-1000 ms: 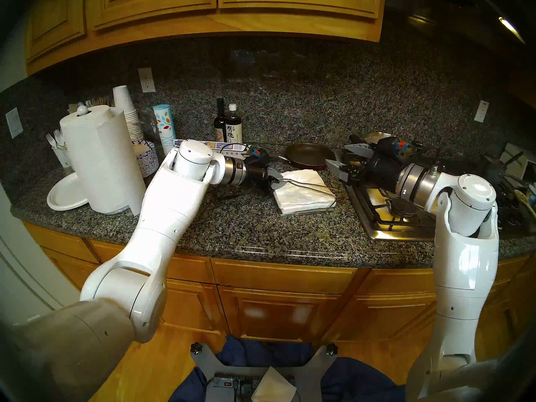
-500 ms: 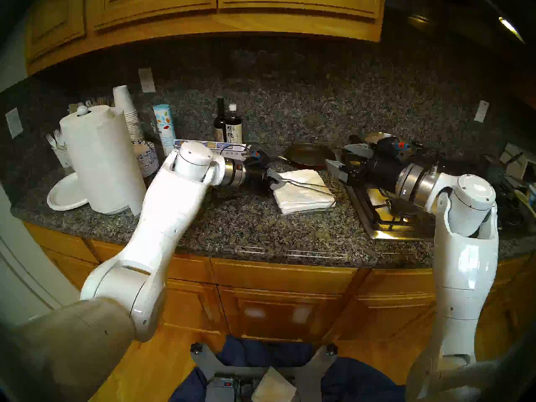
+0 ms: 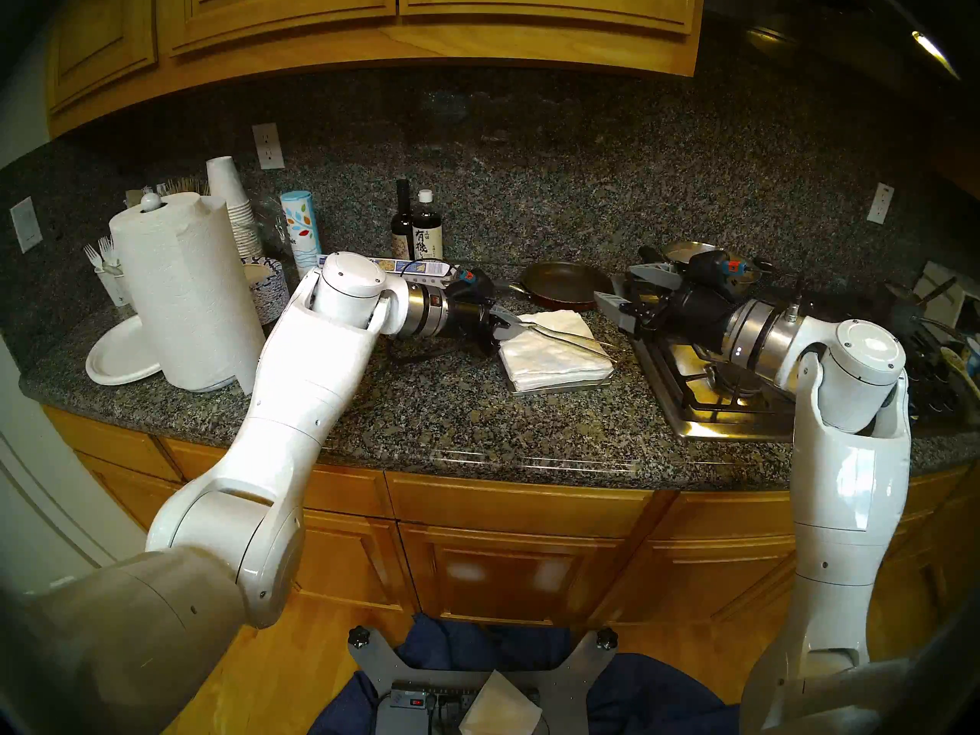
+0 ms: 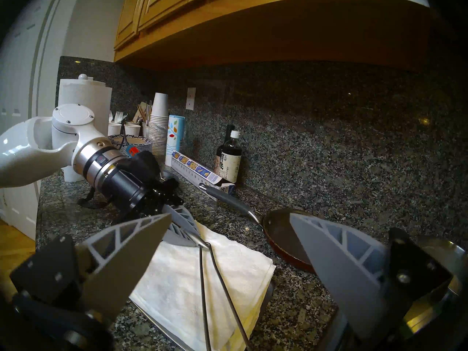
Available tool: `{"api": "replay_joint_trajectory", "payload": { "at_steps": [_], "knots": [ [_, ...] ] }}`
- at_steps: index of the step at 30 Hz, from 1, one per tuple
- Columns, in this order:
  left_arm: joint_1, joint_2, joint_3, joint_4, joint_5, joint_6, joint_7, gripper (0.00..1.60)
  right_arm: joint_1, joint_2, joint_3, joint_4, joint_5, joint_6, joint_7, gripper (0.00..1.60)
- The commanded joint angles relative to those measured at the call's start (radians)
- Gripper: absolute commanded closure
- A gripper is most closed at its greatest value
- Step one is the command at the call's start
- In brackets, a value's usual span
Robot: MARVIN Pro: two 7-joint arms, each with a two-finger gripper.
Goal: Take napkin out of napkin holder
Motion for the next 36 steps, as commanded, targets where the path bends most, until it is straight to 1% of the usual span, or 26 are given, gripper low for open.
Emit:
{"api": "replay_joint_trajectory", "payload": {
  "at_steps": [1,3,5,6,8,16,18,21,27,28,29,30,34,35,36],
  "knots": [
    [-0.039,-0.019,-0.024,-0.072,-0.034,0.011,-0.02,1.14,0.012,0.004,-0.006,-0.015,-0.001,-0.002,0.001,0.0],
    [-0.041,-0.021,-0.028,-0.084,-0.039,0.011,-0.03,1.15,0.008,0.007,-0.012,-0.01,-0.005,-0.001,0.003,0.0],
    [-0.041,-0.027,-0.034,-0.094,-0.05,0.017,-0.042,1.21,0.003,0.011,-0.017,-0.006,-0.011,-0.003,0.003,0.0],
    [-0.041,-0.029,-0.037,-0.101,-0.055,0.021,-0.049,1.31,0.001,0.01,-0.019,-0.004,-0.011,-0.003,0.004,0.0],
    [-0.042,-0.035,-0.042,-0.11,-0.064,0.028,-0.06,1.6,-0.005,0.012,-0.025,-0.001,-0.012,-0.005,0.005,0.0],
    [-0.041,-0.051,-0.058,-0.124,-0.084,0.05,-0.08,1.6,-0.012,0.02,-0.035,0.001,-0.019,-0.004,0.003,0.0],
    [-0.039,-0.054,-0.057,-0.123,-0.084,0.054,-0.084,1.6,-0.018,0.04,-0.047,0.0,-0.038,-0.01,0.006,0.0],
    [-0.036,-0.059,-0.054,-0.119,-0.082,0.056,-0.088,1.6,-0.02,0.053,-0.067,0.005,-0.061,-0.025,0.004,0.0],
    [-0.041,-0.055,-0.047,-0.116,-0.069,0.056,-0.095,1.6,-0.007,0.047,-0.079,0.007,-0.07,-0.028,0.004,0.0],
    [-0.04,-0.051,-0.049,-0.119,-0.062,0.063,-0.09,1.47,-0.005,0.047,-0.077,0.008,-0.07,-0.028,0.004,0.0],
    [-0.041,-0.045,-0.05,-0.118,-0.059,0.062,-0.091,1.04,-0.004,0.048,-0.076,0.009,-0.072,-0.028,0.004,0.0],
    [-0.041,-0.041,-0.052,-0.116,-0.057,0.064,-0.09,0.92,-0.003,0.048,-0.076,0.01,-0.072,-0.027,0.005,0.0],
    [-0.039,-0.023,-0.055,-0.102,-0.037,0.065,-0.08,0.82,0.001,0.047,-0.074,0.013,-0.073,-0.028,0.008,0.0],
    [-0.04,-0.014,-0.047,-0.1,-0.025,0.059,-0.079,0.81,0.002,0.047,-0.073,0.014,-0.074,-0.028,0.009,0.0],
    [-0.037,-0.011,-0.044,-0.096,-0.021,0.062,-0.08,0.77,0.004,0.046,-0.073,0.016,-0.073,-0.029,0.009,0.0]
  ]
}}
